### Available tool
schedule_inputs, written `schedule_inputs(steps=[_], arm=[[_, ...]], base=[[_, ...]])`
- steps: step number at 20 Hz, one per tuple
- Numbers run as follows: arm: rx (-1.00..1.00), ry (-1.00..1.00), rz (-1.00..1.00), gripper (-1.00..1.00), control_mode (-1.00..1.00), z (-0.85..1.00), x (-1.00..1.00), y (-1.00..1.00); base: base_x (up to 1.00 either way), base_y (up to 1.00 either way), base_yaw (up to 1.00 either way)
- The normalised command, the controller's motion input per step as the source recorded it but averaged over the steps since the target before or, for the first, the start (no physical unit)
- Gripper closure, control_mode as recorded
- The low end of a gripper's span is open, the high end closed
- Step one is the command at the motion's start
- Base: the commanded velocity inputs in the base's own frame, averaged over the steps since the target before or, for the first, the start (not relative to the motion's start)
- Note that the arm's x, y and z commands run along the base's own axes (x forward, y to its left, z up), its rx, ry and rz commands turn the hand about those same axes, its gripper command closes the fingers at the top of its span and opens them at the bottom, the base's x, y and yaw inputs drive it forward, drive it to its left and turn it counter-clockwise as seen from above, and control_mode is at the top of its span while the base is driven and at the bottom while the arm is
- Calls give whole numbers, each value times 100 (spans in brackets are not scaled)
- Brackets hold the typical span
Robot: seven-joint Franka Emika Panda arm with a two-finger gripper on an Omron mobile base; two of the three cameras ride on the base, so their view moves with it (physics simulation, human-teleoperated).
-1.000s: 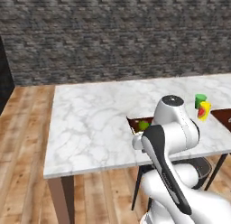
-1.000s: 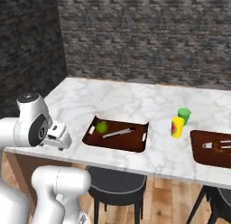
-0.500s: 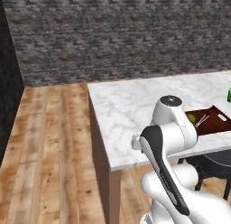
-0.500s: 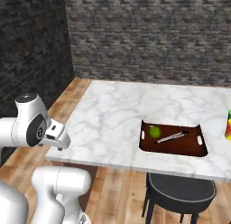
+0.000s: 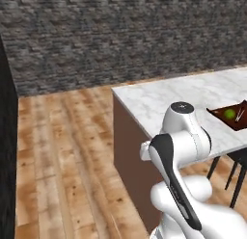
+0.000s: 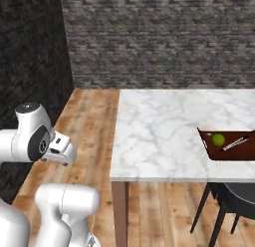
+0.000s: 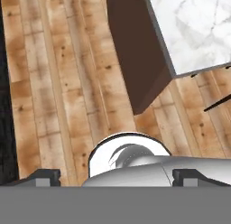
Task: Gather the mushroom and lime from the fridge and place them on a tray on the dining counter. Then gather the chicken drumsticks from the fridge and place them on the other tray.
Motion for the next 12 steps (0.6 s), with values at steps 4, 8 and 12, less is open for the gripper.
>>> schedule_inputs(steps=[4,8,12], arm=[[0,0,0,-100,100,0,0,0],[0,0,0,-100,100,0,0,0],[0,0,0,-100,100,0,0,0]], base=[[44,91,-45],[60,80,-48],[71,76,-48]])
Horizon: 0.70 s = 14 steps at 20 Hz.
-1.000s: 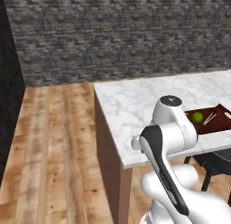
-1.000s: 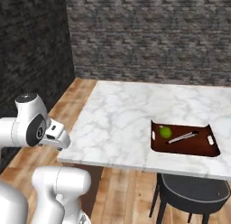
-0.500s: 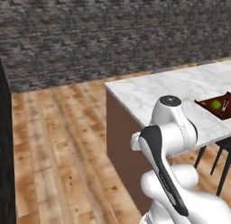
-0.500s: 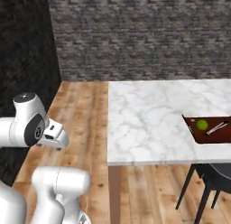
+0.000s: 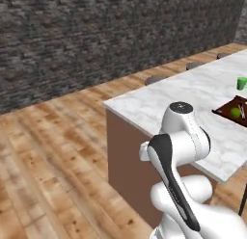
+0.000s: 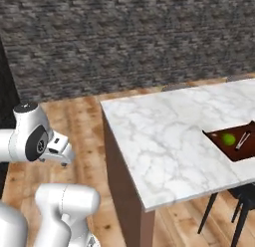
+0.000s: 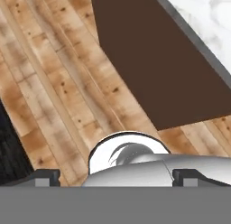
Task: Gather the mushroom and lime from the fridge and place them on a tray on the dining counter. Then gather the chicken drumsticks from the fridge and place them on the other tray.
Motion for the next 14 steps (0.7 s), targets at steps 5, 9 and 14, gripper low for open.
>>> schedule_inputs(steps=[5,9,14], arm=[[0,0,0,-100,100,0,0,0],[0,0,0,-100,100,0,0,0],[0,0,0,-100,100,0,0,0]], base=[[74,76,-47],[70,77,-47],[58,86,-44]])
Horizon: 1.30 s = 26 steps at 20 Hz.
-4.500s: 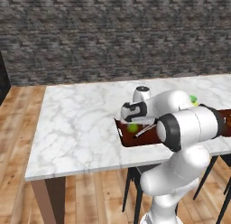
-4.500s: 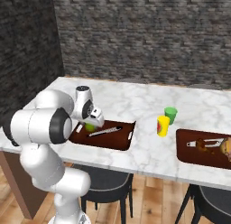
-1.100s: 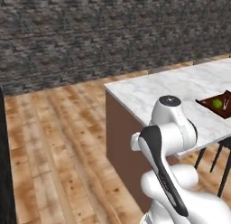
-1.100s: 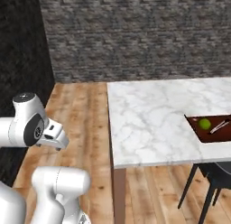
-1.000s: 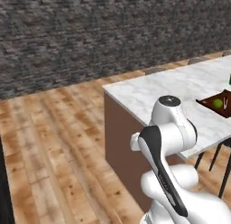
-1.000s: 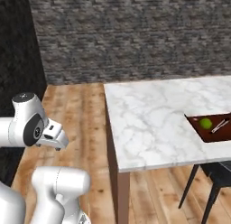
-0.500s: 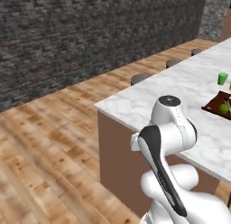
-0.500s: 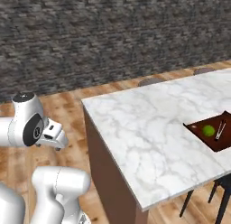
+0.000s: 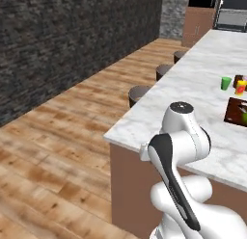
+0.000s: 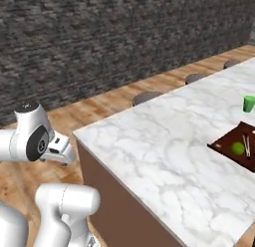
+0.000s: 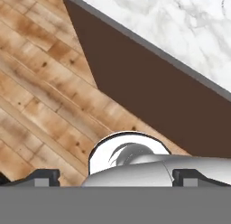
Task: Gather the mushroom and lime from the fridge and place them on a tray on the dining counter. Then gather the chicken drumsticks from the fridge and place them on the other tray.
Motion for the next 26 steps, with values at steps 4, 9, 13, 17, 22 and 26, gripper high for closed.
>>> schedule_inputs(steps=[4,9,13,17,22,26], arm=[[0,0,0,-100,100,0,0,0],[0,0,0,-100,100,0,0,0],[0,0,0,-100,100,0,0,0],[0,0,0,-100,100,0,0,0],[0,0,0,-100,100,0,0,0],[0,0,0,-100,100,0,0,0]], base=[[52,95,-41],[50,98,-39],[50,99,-39],[50,100,-39],[61,95,-40],[83,87,-40]])
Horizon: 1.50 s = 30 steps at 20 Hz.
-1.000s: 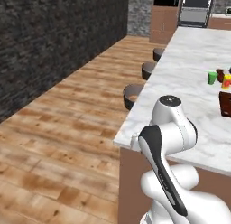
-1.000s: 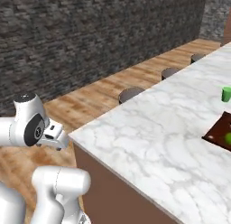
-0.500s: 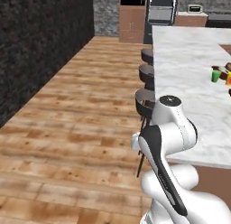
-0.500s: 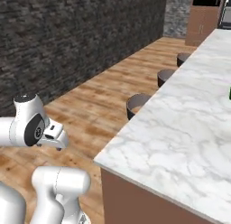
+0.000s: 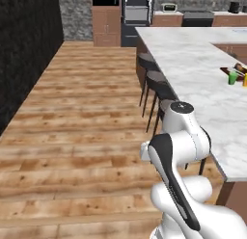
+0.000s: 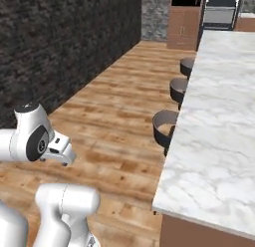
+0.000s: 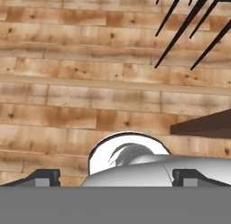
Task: Gather the mushroom and lime from the fridge and place them on a tray on the dining counter. Then gather the chicken drumsticks from the fridge and place them on the other tray.
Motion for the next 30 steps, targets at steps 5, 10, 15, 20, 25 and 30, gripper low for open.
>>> schedule_inputs(steps=[5,10,15,20,25,30], arm=[[0,0,0,-100,100,0,0,0],[0,0,0,-100,100,0,0,0],[0,0,0,-100,100,0,0,0],[0,0,0,-100,100,0,0,0],[0,0,0,-100,100,0,0,0],[0,0,0,-100,100,0,0,0]], base=[[100,83,-34],[100,82,-35],[100,76,-38],[100,75,-39],[100,76,-38],[100,77,-37]])
